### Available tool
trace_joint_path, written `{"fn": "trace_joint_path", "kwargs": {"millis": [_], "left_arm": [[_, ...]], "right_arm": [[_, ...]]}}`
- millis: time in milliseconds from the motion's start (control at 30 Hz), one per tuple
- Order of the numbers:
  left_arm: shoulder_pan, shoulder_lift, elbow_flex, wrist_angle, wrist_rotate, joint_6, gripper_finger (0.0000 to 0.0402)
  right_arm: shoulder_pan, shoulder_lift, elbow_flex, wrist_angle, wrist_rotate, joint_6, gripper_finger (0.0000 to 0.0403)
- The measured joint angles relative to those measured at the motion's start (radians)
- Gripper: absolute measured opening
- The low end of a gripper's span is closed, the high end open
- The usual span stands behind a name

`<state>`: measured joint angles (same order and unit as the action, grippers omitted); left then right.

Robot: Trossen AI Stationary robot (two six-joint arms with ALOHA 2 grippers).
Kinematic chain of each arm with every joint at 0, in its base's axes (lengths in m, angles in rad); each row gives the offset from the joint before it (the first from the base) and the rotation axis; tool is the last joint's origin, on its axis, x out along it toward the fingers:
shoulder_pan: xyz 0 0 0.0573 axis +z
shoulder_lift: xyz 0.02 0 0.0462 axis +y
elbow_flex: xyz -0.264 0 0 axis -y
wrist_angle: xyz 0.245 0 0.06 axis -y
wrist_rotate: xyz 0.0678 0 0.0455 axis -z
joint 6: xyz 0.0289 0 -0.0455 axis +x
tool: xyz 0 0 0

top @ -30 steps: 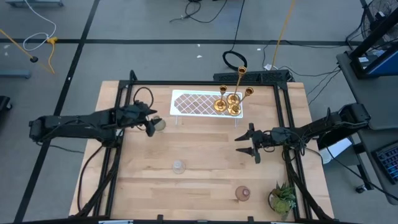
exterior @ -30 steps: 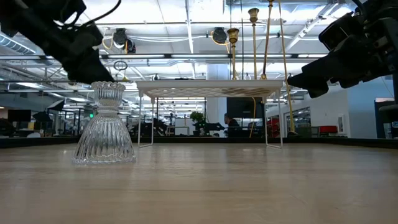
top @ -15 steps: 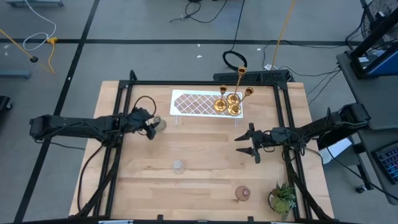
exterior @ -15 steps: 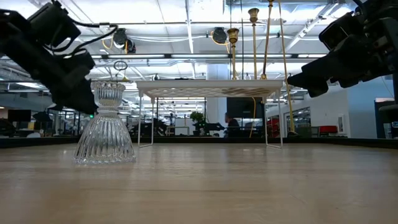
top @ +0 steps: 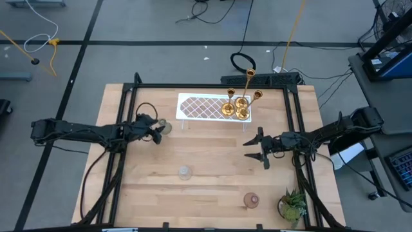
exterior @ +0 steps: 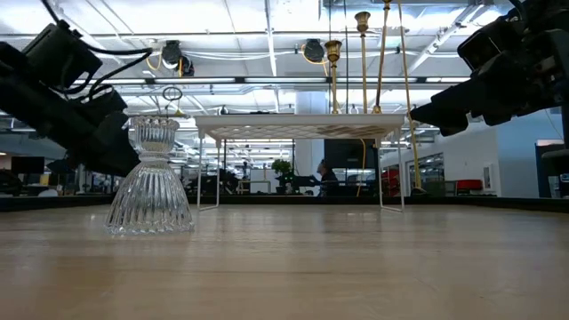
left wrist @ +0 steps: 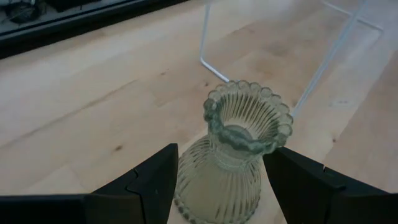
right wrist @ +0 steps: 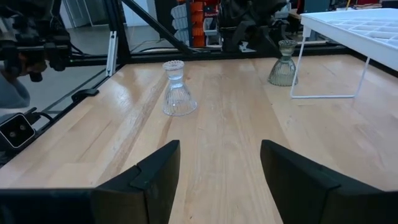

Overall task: Pick & Place candle stick holders
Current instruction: Put the green candle holder on the shelf

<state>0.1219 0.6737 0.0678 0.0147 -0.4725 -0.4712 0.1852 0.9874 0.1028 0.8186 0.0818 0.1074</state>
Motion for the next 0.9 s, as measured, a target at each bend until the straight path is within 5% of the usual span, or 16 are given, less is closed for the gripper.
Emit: {"fn": "trace_joint_path", "kwargs": {"millis": [133,533,900], "left_arm": [[0.000,0.000,-0.056,0.128,0.000,0.014,0.0239],[0.000,0.000,-0.053,0.167,0.018,-0.036,0.0239],[0.002,0.008,-0.053,0.168,0.007,0.118,0.0239]], "right_arm": [[0.000,0.000,0.000,0.000,0.000,0.000,0.0215],[0.000,0.000,0.000,0.000,-0.001,-0.017,0.0215],[0.000,0.000,0.000,0.000,-0.001,-0.047,0.0215]]}}
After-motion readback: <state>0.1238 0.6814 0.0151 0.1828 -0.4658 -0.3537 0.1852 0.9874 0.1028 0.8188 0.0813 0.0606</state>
